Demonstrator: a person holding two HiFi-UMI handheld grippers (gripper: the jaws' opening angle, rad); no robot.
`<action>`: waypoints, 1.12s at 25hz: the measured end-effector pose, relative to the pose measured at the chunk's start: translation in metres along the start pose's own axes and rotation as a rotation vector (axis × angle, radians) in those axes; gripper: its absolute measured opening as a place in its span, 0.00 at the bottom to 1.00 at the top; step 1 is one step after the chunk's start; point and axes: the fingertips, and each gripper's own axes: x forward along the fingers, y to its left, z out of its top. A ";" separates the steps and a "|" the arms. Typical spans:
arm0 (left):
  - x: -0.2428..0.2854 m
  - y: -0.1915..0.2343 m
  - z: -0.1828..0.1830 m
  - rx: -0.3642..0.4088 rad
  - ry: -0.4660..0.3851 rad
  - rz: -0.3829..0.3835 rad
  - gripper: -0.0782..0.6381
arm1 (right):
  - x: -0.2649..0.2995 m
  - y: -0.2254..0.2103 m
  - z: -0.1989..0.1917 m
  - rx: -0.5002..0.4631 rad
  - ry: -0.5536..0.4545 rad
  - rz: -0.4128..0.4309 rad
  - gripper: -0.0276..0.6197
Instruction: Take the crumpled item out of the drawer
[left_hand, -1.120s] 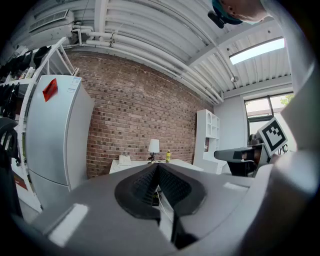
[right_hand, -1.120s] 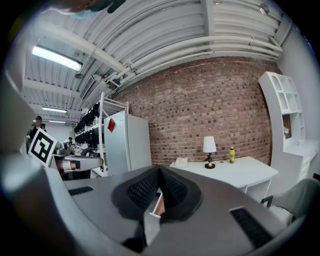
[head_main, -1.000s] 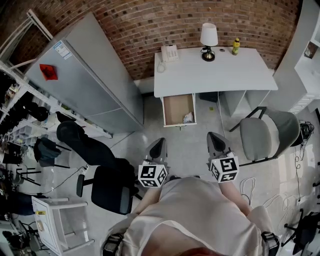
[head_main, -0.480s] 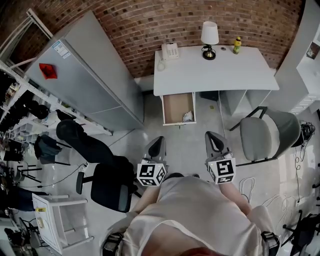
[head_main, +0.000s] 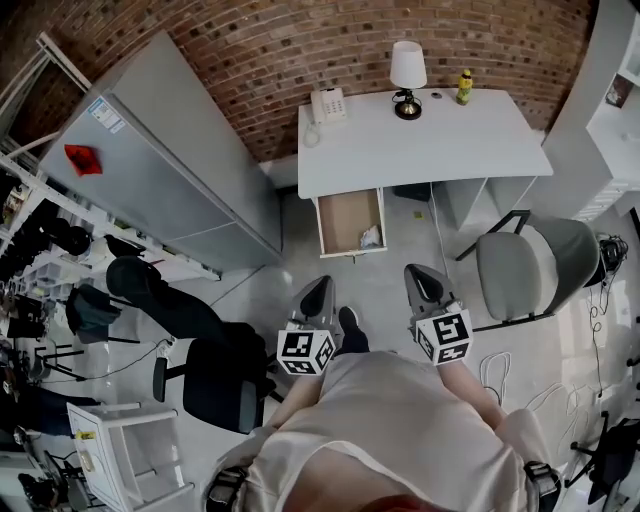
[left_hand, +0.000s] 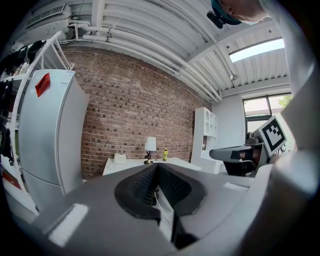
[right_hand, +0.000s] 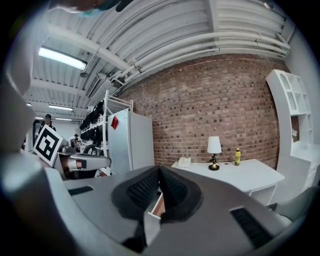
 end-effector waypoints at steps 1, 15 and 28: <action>0.005 0.003 0.001 0.000 -0.003 -0.005 0.12 | 0.005 -0.001 0.000 -0.005 -0.001 0.000 0.05; 0.144 0.096 0.028 0.021 -0.026 -0.179 0.12 | 0.153 -0.061 0.023 0.011 -0.016 -0.154 0.05; 0.230 0.160 0.052 0.077 -0.050 -0.240 0.12 | 0.239 -0.096 0.039 0.033 -0.022 -0.230 0.05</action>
